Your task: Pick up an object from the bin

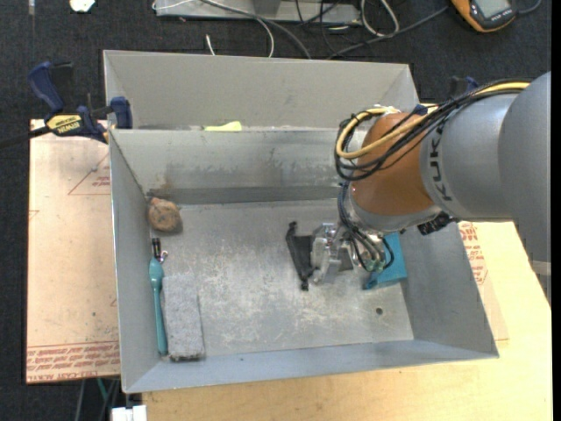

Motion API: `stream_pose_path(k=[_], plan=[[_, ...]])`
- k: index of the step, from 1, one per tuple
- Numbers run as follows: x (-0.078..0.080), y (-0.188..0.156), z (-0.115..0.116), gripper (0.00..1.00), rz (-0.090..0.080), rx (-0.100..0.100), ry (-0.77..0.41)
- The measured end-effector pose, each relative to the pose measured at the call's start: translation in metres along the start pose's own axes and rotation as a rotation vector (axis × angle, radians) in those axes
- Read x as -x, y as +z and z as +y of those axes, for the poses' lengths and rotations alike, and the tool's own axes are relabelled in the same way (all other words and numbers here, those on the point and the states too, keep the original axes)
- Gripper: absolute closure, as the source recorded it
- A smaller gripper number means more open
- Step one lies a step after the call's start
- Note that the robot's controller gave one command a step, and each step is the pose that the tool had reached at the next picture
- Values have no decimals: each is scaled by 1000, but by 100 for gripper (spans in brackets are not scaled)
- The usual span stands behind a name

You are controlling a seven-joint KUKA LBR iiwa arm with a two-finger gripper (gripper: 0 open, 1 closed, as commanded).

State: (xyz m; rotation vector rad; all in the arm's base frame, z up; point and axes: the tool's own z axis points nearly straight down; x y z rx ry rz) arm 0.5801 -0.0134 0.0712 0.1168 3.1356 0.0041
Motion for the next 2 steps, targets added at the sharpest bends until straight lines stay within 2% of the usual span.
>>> stream_pose_path(k=[2], plan=[[-5,-128,-20,100,5,0,-12]])
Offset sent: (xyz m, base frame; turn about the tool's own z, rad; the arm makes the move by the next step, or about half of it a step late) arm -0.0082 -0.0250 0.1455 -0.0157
